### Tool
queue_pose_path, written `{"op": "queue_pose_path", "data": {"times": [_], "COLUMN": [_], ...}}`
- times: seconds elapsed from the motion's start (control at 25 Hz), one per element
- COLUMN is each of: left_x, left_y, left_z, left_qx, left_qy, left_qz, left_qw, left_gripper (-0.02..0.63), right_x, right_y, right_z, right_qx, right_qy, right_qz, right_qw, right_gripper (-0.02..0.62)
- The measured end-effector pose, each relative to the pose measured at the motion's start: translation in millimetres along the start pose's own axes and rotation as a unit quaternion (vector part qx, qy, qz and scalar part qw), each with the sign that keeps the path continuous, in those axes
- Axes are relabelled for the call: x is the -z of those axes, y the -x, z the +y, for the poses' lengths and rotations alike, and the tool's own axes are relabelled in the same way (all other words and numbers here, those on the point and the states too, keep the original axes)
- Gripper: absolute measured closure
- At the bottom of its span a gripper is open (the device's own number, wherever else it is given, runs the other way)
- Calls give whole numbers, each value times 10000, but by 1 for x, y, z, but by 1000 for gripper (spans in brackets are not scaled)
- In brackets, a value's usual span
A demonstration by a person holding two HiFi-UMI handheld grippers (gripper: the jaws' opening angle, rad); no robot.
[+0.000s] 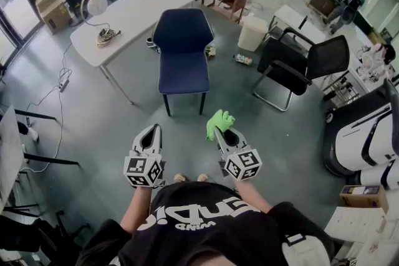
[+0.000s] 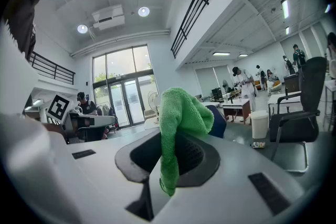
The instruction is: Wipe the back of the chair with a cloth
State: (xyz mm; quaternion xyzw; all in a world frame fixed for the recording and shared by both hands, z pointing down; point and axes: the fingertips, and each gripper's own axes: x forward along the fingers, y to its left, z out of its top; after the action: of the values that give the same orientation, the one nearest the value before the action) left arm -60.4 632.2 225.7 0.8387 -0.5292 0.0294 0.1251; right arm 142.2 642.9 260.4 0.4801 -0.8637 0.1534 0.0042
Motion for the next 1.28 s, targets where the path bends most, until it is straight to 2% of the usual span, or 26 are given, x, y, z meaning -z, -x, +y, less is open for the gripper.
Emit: {"op": "queue_pose_path", "data": {"times": [0.36,0.84,1.08,1.28], "left_x": [0,4,5,1], "left_y": [4,-14,-44,-89], "left_z": [14,46,67,87], "left_qx": [56,339,308,257], "left_qy": [26,65,97,159], "left_qz": [-23,-78,-58,-14], "left_qw": [10000,9994,9995,9995], "left_gripper": [611,609,611,611], "right_x": [1,9,9,3], "right_y": [-8,-27,-57,-98], "right_z": [15,15,-3,-31], "right_qx": [8,392,412,383], "right_qy": [-27,-69,-72,-95], "right_qz": [-68,-122,-134,-82], "right_qw": [10000,9991,9990,9992], "right_gripper": [541,541,540,540]}}
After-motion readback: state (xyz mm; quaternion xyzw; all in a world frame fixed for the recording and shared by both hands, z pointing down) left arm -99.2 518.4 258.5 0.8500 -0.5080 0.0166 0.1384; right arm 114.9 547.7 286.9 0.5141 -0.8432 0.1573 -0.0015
